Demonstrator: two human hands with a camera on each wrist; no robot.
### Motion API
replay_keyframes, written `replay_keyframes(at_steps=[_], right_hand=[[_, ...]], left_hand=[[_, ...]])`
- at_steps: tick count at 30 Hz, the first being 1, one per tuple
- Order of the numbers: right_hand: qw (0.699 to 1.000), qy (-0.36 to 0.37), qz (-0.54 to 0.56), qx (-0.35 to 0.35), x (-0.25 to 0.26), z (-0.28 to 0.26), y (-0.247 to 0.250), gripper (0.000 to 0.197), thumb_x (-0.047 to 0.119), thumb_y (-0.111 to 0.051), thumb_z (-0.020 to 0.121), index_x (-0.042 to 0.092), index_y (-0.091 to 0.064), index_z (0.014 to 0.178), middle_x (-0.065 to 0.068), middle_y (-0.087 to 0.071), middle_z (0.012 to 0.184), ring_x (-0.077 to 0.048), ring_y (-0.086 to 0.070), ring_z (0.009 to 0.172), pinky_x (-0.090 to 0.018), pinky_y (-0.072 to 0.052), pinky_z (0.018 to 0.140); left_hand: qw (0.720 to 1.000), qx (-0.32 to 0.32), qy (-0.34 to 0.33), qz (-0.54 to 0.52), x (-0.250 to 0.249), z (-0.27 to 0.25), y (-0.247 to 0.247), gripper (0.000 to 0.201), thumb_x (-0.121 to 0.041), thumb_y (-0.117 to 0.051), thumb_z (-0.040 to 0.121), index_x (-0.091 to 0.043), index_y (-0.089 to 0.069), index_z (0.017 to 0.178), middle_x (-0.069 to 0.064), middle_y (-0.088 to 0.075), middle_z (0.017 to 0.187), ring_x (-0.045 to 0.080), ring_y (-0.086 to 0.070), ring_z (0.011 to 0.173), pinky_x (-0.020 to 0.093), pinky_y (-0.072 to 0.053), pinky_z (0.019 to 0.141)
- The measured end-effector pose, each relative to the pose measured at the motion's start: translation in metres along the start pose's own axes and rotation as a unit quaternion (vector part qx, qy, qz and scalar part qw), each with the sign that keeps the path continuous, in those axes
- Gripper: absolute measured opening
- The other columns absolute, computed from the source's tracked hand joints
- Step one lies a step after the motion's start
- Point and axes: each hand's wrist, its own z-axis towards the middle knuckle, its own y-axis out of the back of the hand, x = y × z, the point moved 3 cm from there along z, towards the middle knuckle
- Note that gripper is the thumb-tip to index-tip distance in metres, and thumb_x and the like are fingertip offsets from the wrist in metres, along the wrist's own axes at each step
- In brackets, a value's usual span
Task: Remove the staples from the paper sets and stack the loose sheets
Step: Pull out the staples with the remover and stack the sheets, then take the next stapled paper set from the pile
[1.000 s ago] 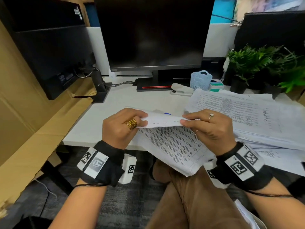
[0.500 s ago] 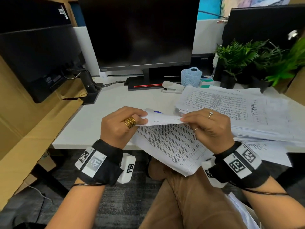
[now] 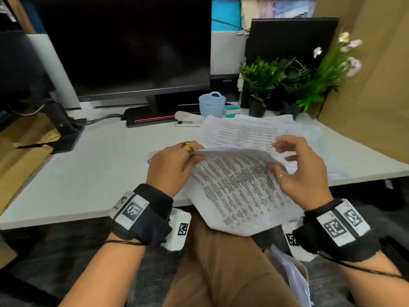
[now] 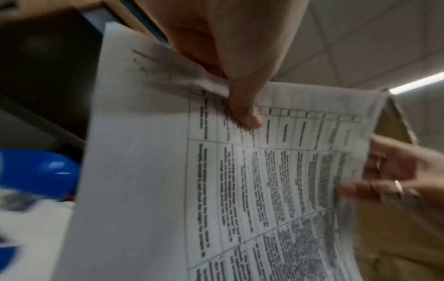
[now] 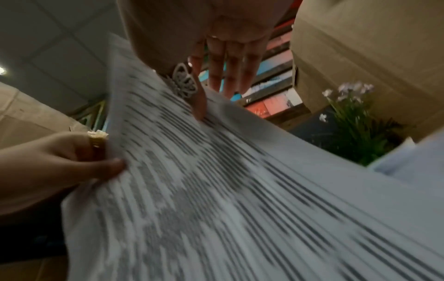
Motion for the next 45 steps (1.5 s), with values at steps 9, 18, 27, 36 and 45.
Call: replay_keyframes(at_steps=[9,18,27,36,45], right_hand=[[0.948,0.039,-0.316,-0.018,0.018,0.006,0.059,0.028,0.002,-0.074,0.062,0.016,-0.067,0.085,-0.005,-0.065,0.067,-0.03,-0.061,0.06,-0.026,-0.038,0.045],[0.859,-0.132,-0.449,0.208,-0.037,-0.002,0.09,0.034,0.01,-0.048,0.089,0.025,-0.053,0.119,-0.008,-0.064,0.089,-0.031,-0.06,0.087,-0.03,-0.032,0.057],[0.858,-0.25,-0.321,0.313,-0.118,-0.053,0.046,0.027,0.0,-0.046,0.085,0.014,-0.067,0.094,-0.01,-0.067,0.094,-0.029,-0.059,0.095,-0.027,-0.039,0.07],[0.799,-0.418,-0.288,0.321,-0.2,-0.114,-0.002,0.023,0.008,-0.046,0.092,0.0,-0.064,0.104,-0.022,-0.062,0.108,-0.035,-0.06,0.102,-0.035,-0.047,0.081],[0.774,-0.475,-0.258,0.331,-0.248,-0.16,-0.048,0.029,0.008,-0.043,0.092,0.002,-0.065,0.109,-0.021,-0.065,0.107,-0.035,-0.062,0.1,-0.034,-0.049,0.079]], left_hand=[[0.992,0.067,-0.102,0.03,-0.094,0.072,-0.064,0.013,-0.022,-0.056,0.092,-0.015,-0.066,0.094,-0.002,-0.069,0.095,0.019,-0.063,0.091,0.023,-0.031,0.062],[0.972,0.192,-0.072,-0.111,-0.14,0.099,-0.13,0.026,-0.037,-0.062,0.086,-0.021,-0.062,0.106,0.001,-0.064,0.101,0.019,-0.057,0.096,0.028,-0.04,0.073],[0.971,0.235,-0.027,0.031,-0.079,0.048,-0.197,0.059,-0.054,-0.018,0.094,-0.023,-0.038,0.141,0.002,-0.035,0.146,0.024,-0.026,0.134,0.037,-0.017,0.109],[0.971,0.227,-0.049,0.06,-0.074,0.043,-0.211,0.073,-0.054,0.001,0.086,-0.024,-0.029,0.146,0.003,-0.027,0.152,0.026,-0.02,0.14,0.04,-0.011,0.112],[0.975,0.211,-0.05,0.046,-0.073,0.044,-0.213,0.068,-0.052,-0.007,0.089,-0.022,-0.034,0.143,0.005,-0.031,0.15,0.028,-0.023,0.138,0.042,-0.015,0.112]])
